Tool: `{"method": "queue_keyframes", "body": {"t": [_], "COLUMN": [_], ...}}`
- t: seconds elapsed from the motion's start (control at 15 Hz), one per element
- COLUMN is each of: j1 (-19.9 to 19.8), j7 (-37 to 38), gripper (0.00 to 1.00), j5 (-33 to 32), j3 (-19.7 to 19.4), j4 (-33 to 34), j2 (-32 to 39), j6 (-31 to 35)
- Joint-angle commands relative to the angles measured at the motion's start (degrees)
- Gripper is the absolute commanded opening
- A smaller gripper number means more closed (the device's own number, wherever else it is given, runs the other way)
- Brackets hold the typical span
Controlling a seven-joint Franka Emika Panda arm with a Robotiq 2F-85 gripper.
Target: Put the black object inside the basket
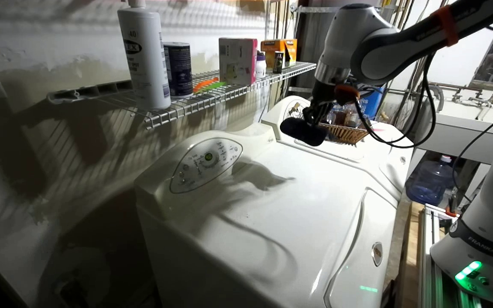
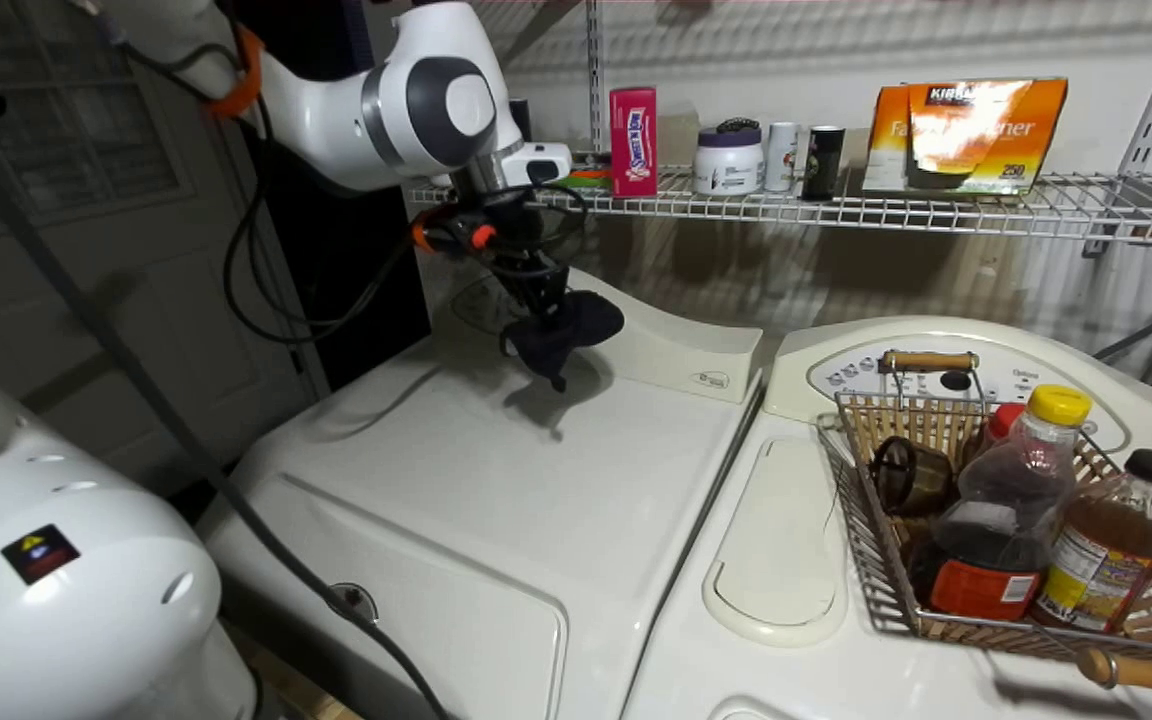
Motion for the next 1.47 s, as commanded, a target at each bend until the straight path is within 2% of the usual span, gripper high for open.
{"method": "queue_keyframes", "body": {"t": [0.0, 0.4, 0.47, 0.6, 1.07, 1.4], "j1": [-1.8, -2.4, -2.4, -4.1, -11.3, -12.5], "j7": [-0.4, -0.4, -0.3, 3.0, 11.6, 21.2], "gripper": [0.15, 0.15, 0.04, 0.04, 0.04, 0.04], "j5": [0.6, 0.6, 0.6, -0.1, 0.6, -0.7], "j3": [1.4, 1.5, 1.5, 1.5, -4.2, -10.0], "j4": [0.2, 0.1, 0.1, 2.7, 19.3, 29.5], "j2": [-1.3, -2.3, -2.3, 0.1, 12.5, 22.6], "j6": [-0.4, -0.8, -0.8, 0.1, 1.2, 0.8]}}
